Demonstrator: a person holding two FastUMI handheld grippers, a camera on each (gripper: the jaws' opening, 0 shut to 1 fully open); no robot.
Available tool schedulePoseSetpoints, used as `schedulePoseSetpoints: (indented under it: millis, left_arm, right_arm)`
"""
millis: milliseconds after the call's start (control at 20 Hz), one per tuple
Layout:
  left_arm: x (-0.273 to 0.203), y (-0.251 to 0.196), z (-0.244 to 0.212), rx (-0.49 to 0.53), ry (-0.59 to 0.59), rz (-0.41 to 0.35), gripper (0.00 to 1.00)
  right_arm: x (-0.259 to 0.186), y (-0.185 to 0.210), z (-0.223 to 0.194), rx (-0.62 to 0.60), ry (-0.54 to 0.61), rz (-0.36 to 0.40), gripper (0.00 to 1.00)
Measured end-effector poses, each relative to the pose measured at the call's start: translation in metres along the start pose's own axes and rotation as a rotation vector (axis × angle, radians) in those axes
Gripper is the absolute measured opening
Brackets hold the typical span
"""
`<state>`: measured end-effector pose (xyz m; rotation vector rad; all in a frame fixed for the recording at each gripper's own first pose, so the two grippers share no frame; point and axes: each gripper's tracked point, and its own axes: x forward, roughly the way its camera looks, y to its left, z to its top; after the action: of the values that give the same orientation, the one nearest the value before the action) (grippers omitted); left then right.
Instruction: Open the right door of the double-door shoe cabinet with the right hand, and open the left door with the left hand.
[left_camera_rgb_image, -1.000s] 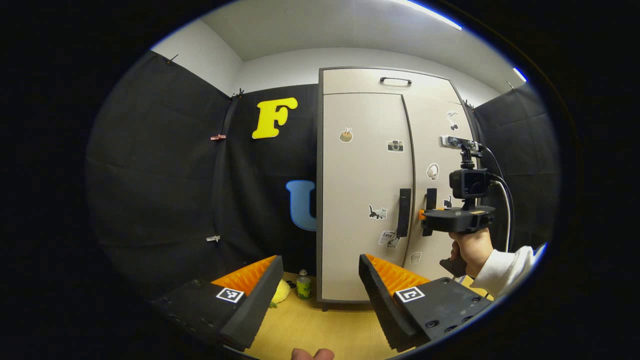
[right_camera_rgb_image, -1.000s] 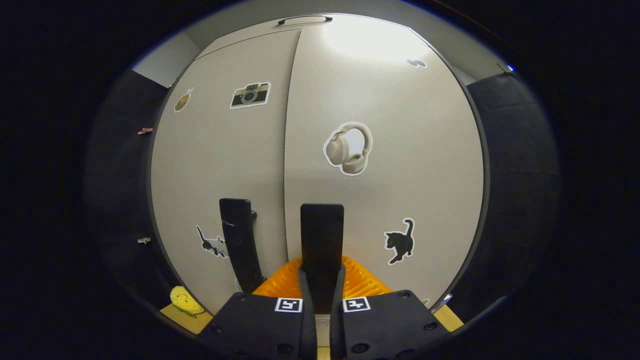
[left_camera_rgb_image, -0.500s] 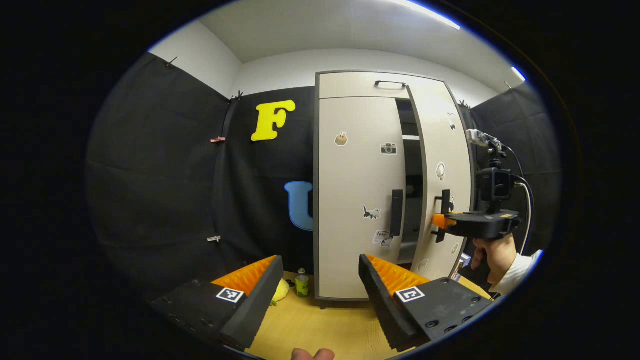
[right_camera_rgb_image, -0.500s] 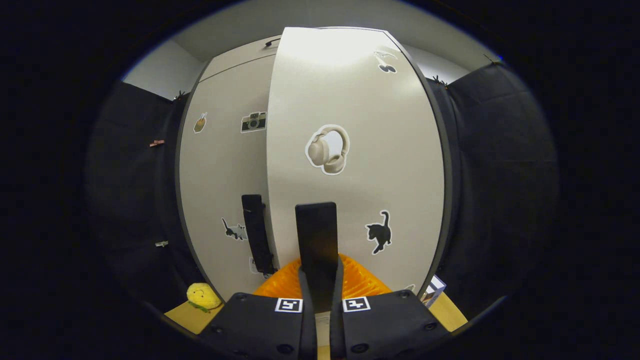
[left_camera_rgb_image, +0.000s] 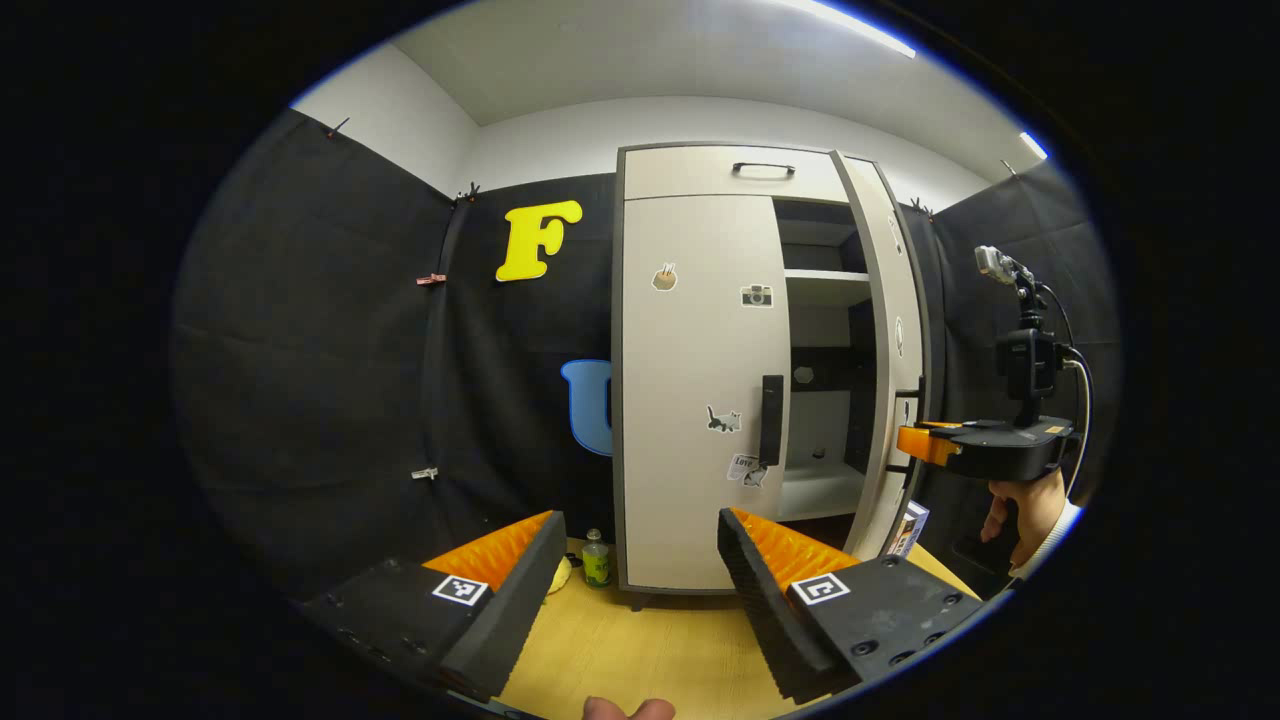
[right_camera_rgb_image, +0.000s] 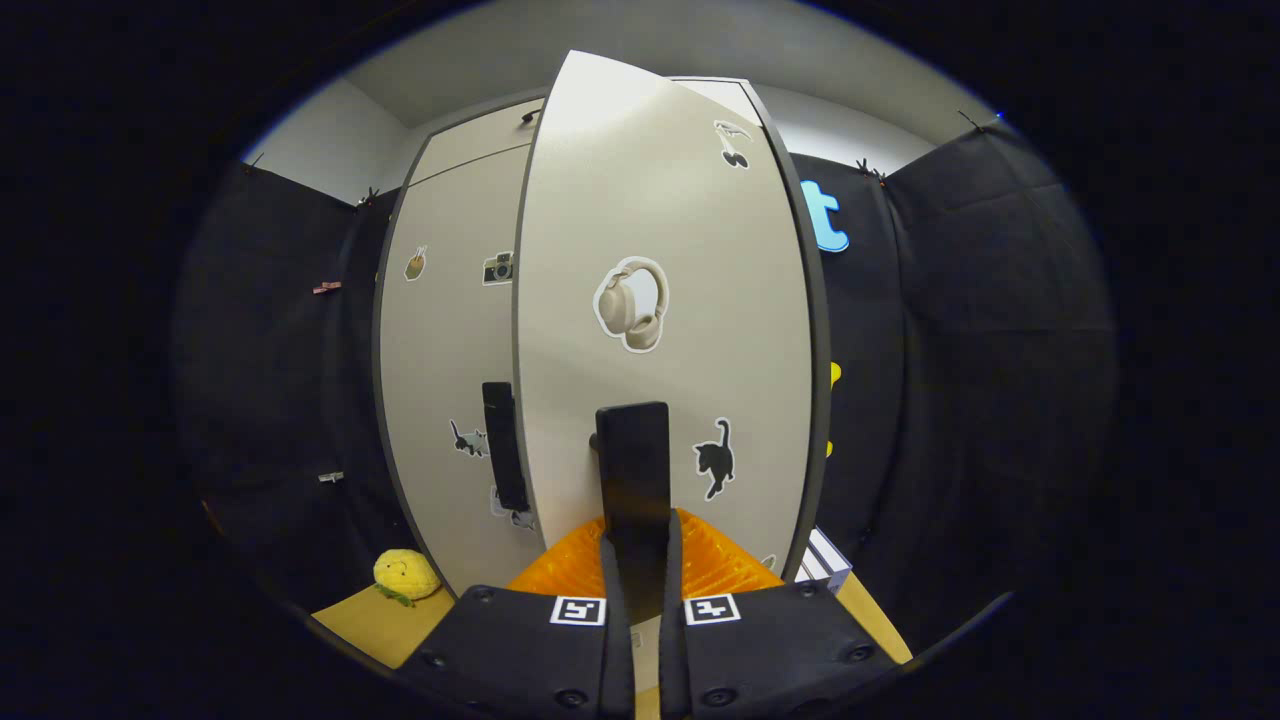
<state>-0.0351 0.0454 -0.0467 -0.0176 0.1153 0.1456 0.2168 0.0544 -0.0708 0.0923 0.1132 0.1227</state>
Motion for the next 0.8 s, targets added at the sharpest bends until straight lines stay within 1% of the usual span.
schedulePoseSetpoints:
  millis: [100,300,400,550,600,650,800]
  left_arm:
    - [-0.001,-0.010,0.001,0.006,0.000,-0.015,0.94]
    - [-0.002,-0.031,0.002,0.011,-0.005,-0.050,0.94]
    - [-0.001,-0.041,0.001,0.011,-0.002,-0.072,0.94]
    - [0.006,-0.057,0.001,0.015,0.004,-0.108,0.94]
    - [0.004,-0.062,0.001,0.018,0.003,-0.119,0.94]
    - [0.004,-0.067,0.003,0.020,0.001,-0.129,0.94]
    - [0.007,-0.079,0.005,0.019,-0.002,-0.149,0.94]
  right_arm:
    - [-0.005,-0.006,0.002,-0.006,-0.003,-0.012,0.13]
    - [-0.012,-0.024,0.002,-0.019,0.005,-0.061,0.13]
    - [-0.014,-0.035,0.002,-0.036,0.017,-0.097,0.13]
    - [-0.014,-0.046,0.000,-0.073,0.023,-0.126,0.12]
    - [-0.020,-0.049,0.002,-0.089,0.027,-0.136,0.15]
    - [-0.021,-0.053,0.003,-0.090,0.030,-0.139,0.10]
    - [-0.021,-0.047,0.000,-0.043,0.043,-0.120,0.09]
